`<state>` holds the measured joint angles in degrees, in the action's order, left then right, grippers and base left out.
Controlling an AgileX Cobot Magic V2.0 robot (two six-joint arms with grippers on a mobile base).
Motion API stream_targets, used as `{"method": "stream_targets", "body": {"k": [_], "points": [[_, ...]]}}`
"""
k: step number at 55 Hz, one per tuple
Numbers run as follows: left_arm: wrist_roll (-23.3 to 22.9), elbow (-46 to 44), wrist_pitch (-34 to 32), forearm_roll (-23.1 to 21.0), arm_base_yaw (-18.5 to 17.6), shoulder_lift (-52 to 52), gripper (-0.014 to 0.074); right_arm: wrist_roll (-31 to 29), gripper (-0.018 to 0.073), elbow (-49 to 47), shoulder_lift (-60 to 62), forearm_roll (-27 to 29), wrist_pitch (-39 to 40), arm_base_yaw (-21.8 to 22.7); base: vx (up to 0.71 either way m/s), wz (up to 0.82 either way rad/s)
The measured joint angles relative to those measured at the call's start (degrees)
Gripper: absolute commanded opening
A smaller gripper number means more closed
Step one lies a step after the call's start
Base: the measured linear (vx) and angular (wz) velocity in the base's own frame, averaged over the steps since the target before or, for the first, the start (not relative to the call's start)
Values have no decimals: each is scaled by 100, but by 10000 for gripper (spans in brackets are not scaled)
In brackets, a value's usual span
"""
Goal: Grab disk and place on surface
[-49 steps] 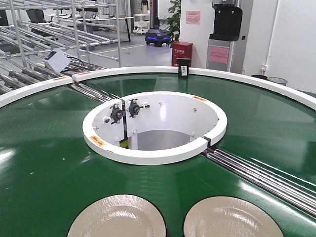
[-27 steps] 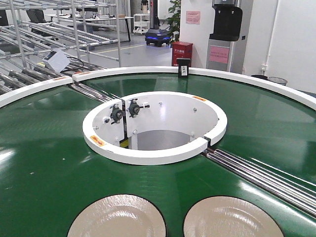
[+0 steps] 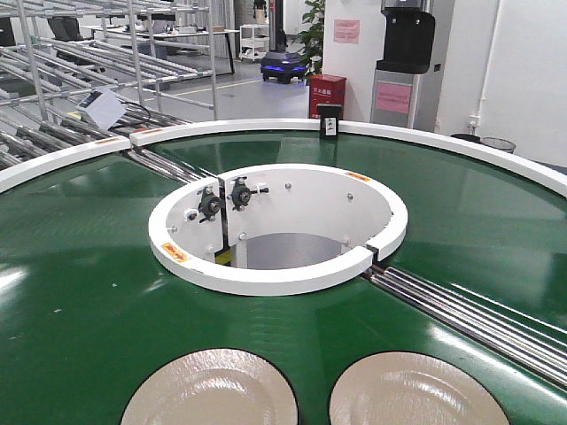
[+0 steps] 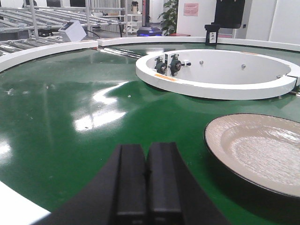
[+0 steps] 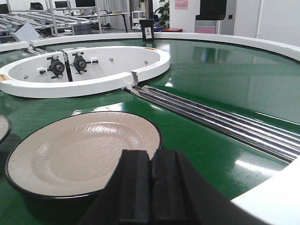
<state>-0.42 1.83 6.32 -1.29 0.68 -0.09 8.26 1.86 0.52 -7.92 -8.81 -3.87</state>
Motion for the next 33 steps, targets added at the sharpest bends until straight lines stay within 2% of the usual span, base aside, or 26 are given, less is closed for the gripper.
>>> {"method": "stream_targets", "body": {"k": [10, 15, 26, 29, 33], "points": [[0, 0, -31, 0, 0, 0, -7, 0, -8, 0, 0, 0, 29, 0, 0, 0], [0, 0, -269, 0, 0, 0, -7, 0, -8, 0, 0, 0, 321, 0, 0, 0], [0, 0, -1153, 0, 0, 0, -7, 3, -8, 0, 0, 0, 1340, 0, 0, 0], [0, -19, -1538, 0, 0, 0, -7, 7, -8, -33, 11, 0, 1359, 0, 0, 0], [-127, -244, -1936, 0, 0, 0, -7, 7, -8, -412, 12, 0, 881, 0, 0, 0]]}}
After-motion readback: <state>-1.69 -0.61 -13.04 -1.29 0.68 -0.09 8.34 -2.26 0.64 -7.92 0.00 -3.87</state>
